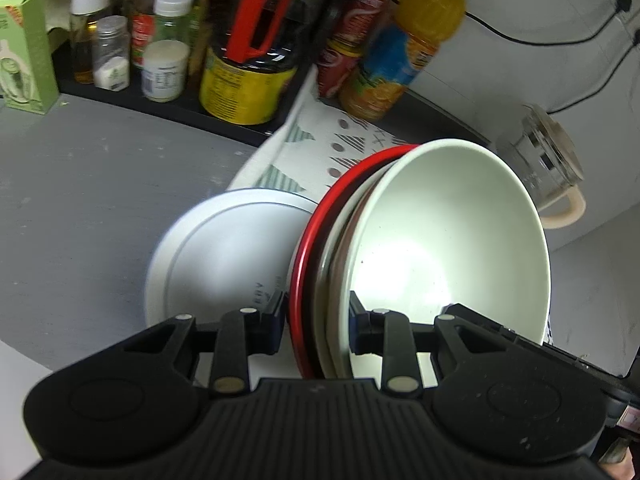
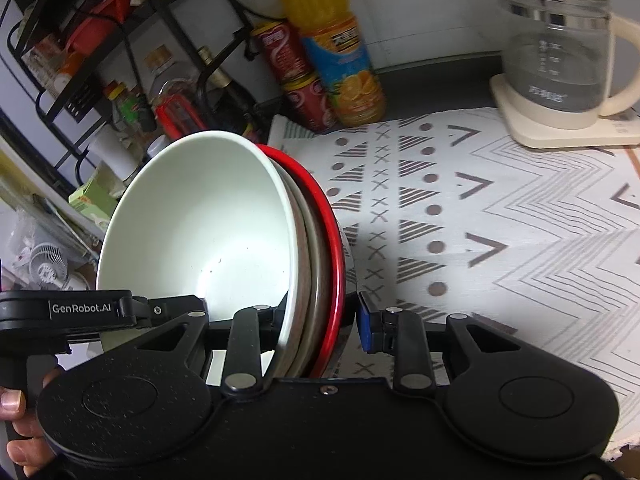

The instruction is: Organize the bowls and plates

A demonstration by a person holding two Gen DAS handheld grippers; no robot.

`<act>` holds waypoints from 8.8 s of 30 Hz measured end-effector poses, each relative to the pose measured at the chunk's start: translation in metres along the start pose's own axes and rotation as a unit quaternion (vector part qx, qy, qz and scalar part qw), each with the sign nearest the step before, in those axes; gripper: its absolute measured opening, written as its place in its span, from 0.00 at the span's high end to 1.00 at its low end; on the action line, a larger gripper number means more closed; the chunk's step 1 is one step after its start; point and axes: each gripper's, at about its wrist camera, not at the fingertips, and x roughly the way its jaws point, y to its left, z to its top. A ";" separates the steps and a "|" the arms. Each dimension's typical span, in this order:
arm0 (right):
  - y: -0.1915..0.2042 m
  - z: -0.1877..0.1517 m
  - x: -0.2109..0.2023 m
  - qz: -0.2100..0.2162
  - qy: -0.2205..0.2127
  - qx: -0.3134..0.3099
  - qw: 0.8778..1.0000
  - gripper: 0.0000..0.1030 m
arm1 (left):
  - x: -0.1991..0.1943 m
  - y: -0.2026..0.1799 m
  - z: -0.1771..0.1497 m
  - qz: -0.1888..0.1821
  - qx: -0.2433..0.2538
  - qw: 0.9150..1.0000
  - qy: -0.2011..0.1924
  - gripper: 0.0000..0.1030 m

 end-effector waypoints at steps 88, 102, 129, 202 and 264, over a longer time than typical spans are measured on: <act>0.002 0.001 -0.007 -0.070 -0.045 0.053 0.995 0.00 | -0.008 0.034 0.036 0.020 0.046 0.998 -0.046 0.00; 0.017 -0.046 -0.096 -0.158 -0.150 0.070 0.973 0.00 | -0.064 0.032 -0.003 -0.006 0.096 0.992 -0.083 0.00; 0.096 -0.163 -0.182 -0.239 -0.223 0.082 0.942 0.00 | -0.148 0.040 -0.088 -0.044 0.201 0.972 -0.114 0.00; 0.150 -0.241 -0.215 -0.220 -0.192 0.015 0.956 0.00 | -0.228 0.055 -0.202 -0.019 0.287 0.942 -0.174 0.00; 0.144 -0.243 -0.213 -0.220 -0.179 0.013 0.959 0.00 | -0.224 0.055 -0.208 -0.024 0.283 0.945 -0.162 0.00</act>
